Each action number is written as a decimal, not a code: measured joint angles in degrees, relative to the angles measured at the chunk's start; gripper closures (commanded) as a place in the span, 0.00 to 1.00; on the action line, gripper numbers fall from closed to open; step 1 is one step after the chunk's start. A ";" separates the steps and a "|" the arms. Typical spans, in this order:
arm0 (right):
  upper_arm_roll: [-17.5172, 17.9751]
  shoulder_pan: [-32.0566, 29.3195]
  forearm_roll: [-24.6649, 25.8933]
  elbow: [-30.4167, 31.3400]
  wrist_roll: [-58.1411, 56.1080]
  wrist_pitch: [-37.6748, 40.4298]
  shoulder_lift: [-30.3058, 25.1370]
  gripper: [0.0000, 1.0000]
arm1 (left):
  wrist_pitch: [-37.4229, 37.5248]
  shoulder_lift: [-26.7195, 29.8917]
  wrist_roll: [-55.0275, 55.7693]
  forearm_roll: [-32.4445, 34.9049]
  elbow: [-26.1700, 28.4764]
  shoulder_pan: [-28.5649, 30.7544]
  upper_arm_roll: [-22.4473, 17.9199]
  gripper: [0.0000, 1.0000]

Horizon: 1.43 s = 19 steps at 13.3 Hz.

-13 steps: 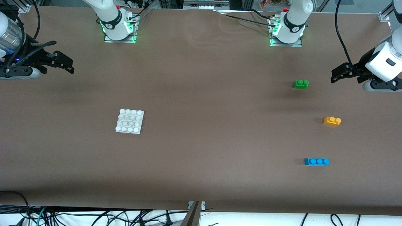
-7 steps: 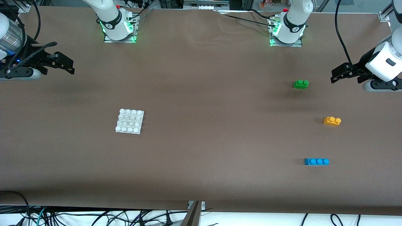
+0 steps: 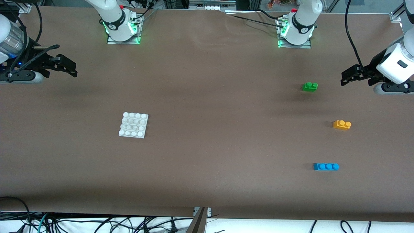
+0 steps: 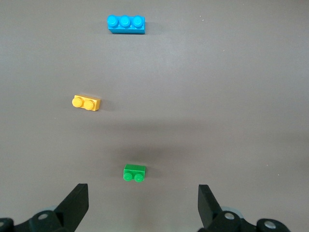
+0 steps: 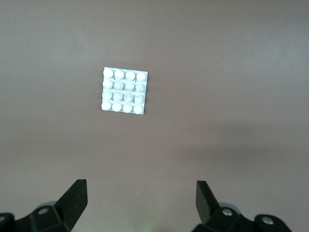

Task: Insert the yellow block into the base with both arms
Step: 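Reach the right gripper down to the white base plate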

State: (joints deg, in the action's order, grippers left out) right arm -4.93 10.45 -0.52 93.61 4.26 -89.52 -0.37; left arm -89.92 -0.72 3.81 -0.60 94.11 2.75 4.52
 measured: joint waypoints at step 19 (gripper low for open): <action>0.86 0.56 -3.87 30.92 4.15 -48.65 13.84 0.01 | 0.03 0.00 0.00 0.00 -0.13 0.00 0.00 0.00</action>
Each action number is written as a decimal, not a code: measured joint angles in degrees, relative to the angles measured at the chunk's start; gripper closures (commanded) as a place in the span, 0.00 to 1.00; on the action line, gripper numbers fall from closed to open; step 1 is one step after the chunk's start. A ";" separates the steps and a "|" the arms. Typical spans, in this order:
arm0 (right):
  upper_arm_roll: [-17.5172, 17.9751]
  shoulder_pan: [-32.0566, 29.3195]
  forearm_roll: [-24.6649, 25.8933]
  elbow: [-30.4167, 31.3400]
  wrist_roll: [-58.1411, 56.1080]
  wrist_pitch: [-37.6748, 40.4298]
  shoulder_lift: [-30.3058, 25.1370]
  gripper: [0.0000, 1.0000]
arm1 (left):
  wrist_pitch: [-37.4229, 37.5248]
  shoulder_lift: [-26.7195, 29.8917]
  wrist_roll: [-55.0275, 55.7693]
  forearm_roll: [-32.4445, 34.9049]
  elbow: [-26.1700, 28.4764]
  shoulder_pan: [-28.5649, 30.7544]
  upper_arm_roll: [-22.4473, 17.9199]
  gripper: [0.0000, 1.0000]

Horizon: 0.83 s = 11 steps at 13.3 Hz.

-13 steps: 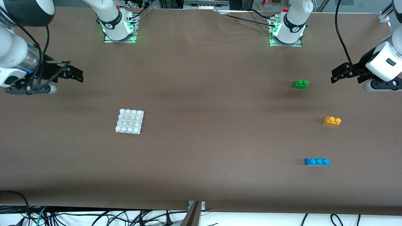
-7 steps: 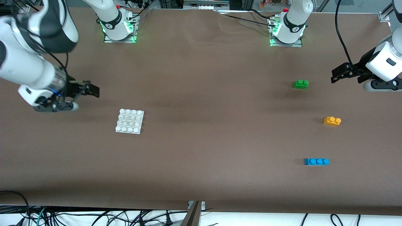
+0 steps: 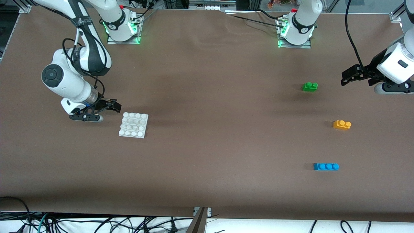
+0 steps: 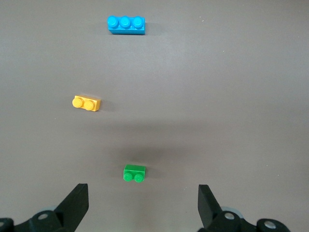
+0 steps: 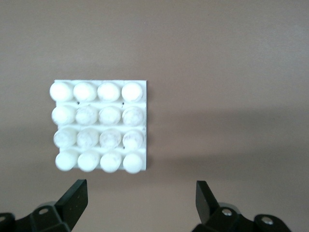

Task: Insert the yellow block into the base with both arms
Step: 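Reach the right gripper down to the white base plate, then push the white base plate with the right gripper toward the table middle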

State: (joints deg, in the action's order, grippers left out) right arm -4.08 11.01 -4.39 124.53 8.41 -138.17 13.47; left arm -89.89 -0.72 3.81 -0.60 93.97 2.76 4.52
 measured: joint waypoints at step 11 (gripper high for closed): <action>1.78 0.69 -3.00 0.44 0.74 -18.74 11.99 0.01 | 0.05 0.00 0.00 0.00 -0.03 0.00 0.02 0.00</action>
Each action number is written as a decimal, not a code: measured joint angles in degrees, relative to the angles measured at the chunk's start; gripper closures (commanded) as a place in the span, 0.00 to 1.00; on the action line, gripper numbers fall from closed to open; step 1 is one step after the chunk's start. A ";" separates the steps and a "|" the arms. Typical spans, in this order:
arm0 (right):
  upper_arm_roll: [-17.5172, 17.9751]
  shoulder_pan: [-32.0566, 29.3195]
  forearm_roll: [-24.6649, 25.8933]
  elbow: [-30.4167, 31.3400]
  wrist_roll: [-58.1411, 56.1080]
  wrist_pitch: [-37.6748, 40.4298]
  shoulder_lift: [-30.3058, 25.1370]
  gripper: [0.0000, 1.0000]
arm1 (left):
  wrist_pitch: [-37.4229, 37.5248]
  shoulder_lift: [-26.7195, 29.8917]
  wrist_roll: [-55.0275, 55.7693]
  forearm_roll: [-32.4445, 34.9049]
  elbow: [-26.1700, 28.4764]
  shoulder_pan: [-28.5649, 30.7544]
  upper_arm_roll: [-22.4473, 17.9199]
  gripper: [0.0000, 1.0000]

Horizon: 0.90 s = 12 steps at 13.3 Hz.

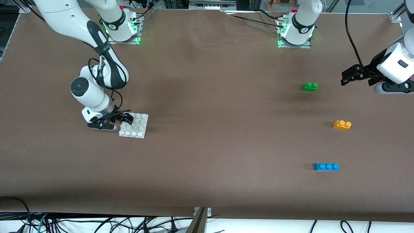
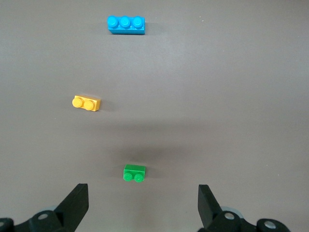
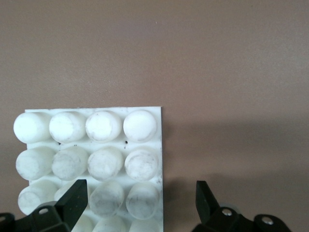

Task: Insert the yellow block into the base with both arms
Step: 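Push the white base plate with the right gripper toward the table middle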

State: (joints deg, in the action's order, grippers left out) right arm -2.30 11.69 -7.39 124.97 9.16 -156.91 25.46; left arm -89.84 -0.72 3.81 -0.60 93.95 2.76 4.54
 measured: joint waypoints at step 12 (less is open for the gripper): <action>1.91 1.17 -0.22 -0.30 0.55 -9.55 4.27 0.38 | 0.02 0.00 0.00 0.00 0.00 0.00 0.06 0.00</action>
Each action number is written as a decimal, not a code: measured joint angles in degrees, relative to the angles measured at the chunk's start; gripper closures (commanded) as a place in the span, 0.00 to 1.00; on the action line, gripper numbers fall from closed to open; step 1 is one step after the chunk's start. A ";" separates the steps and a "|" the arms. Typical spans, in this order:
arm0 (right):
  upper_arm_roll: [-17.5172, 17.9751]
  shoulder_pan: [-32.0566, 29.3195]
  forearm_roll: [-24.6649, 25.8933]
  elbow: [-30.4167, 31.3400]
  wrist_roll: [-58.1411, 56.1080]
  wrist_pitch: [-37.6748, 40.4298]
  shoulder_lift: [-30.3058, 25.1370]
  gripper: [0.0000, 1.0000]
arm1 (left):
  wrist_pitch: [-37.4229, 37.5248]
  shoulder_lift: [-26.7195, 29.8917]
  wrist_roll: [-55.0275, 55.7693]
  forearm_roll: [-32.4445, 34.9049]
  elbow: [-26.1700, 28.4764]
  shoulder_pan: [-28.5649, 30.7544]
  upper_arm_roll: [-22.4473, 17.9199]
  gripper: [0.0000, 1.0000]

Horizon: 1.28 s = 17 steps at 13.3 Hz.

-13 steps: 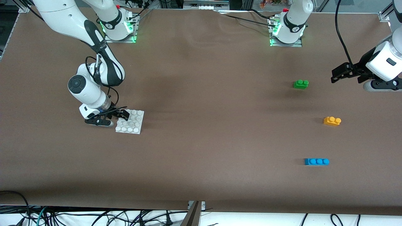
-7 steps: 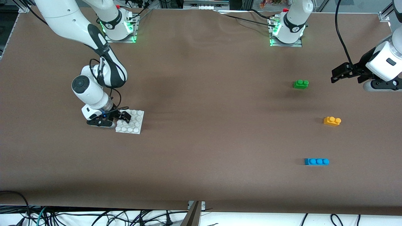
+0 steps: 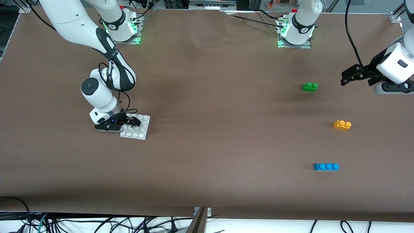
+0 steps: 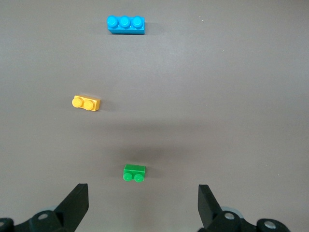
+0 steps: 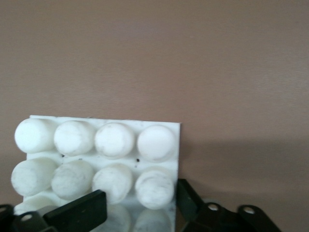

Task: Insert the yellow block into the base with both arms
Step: 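Push the white base plate with the right gripper toward the table middle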

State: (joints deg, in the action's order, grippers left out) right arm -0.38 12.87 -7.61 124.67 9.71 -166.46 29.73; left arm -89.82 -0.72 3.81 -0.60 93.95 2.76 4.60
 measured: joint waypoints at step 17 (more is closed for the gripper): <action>2.17 22.16 -0.15 -11.96 24.59 -0.43 6.83 0.38 | 0.13 -0.62 0.00 -0.01 -0.09 2.01 1.10 0.00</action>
State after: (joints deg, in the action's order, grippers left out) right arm 1.79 35.03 -7.76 112.71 34.30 -166.89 36.56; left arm -89.70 -1.35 3.81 -0.61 93.85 4.77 5.70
